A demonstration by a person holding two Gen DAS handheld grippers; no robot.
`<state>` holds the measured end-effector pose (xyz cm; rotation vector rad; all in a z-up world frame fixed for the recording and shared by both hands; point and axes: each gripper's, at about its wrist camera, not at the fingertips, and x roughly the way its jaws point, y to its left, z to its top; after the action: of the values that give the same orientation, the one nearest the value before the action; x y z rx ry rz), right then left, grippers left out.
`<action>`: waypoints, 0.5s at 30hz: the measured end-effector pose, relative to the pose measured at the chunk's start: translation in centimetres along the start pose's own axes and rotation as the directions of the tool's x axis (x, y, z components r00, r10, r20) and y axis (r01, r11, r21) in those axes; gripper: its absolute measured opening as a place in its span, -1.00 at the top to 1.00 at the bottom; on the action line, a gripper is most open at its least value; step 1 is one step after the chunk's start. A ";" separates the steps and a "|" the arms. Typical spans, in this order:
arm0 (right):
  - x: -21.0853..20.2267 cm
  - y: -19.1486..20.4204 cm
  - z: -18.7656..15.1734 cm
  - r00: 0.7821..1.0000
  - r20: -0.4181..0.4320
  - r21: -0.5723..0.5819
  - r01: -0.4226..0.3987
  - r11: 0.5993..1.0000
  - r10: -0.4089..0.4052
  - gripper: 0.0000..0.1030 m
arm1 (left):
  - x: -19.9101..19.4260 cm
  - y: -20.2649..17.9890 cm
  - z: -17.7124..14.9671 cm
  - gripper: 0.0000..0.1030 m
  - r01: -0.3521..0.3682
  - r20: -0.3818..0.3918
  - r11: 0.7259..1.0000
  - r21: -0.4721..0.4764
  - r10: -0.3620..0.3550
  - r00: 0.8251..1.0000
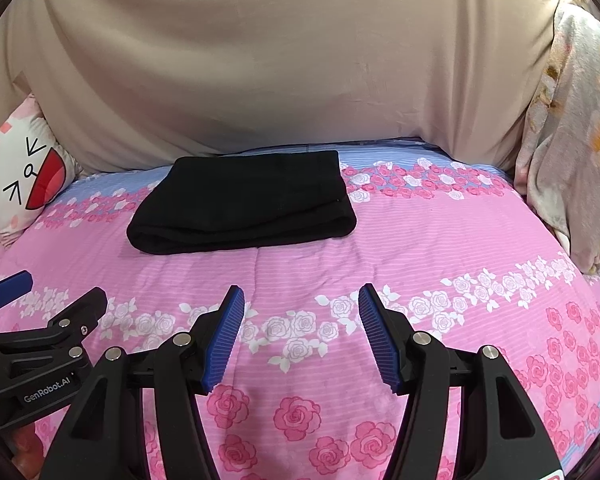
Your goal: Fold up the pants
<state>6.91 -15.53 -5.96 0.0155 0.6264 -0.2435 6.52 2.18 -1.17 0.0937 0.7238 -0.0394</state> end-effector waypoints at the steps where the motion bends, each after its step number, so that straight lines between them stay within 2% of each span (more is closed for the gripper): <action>1: 0.0 0.0 0.0 1.000 0.001 -0.001 0.002 1.000 -0.002 -0.14 | 0.0 0.0 0.0 -0.91 0.004 0.003 1.000 -0.003 -0.004 1.000; 7: 0.0 0.0 0.0 1.000 0.000 -0.001 0.003 1.000 -0.003 -0.14 | -0.1 -0.3 -0.1 -0.91 0.006 0.002 1.000 0.026 -0.006 1.000; 15: 0.0 0.1 0.0 1.000 0.001 0.000 0.006 1.000 -0.006 -0.14 | 0.3 0.1 -0.3 -0.91 0.009 -0.017 1.000 0.007 -0.009 1.000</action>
<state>6.94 -15.47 -5.97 0.0139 0.6259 -0.2496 6.55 2.31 -1.56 0.0971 0.7412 -0.0498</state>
